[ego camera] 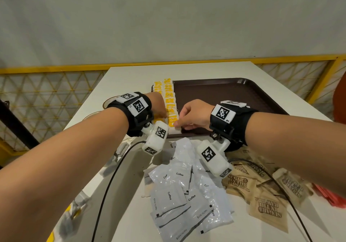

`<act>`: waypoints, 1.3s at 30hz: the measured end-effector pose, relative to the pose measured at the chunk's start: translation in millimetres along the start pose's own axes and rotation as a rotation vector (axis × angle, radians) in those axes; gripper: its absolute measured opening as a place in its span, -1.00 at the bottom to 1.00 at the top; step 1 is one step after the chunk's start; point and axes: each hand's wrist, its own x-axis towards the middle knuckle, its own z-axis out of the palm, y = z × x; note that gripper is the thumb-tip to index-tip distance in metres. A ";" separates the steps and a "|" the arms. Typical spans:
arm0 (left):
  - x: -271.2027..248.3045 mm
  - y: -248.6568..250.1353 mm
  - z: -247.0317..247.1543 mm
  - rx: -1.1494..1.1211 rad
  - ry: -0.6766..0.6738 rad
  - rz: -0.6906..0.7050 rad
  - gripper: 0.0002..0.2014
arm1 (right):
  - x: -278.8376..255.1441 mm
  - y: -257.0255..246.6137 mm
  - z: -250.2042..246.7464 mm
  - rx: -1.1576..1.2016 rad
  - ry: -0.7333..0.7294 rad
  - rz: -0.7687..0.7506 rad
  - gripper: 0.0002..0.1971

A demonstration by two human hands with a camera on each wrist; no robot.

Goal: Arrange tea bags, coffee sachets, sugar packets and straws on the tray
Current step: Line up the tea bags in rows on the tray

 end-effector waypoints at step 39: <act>-23.3 -1.3 19.3 -0.820 0.130 -0.123 -0.70 | 37.4 -7.4 17.0 -0.102 0.169 -0.026 -0.64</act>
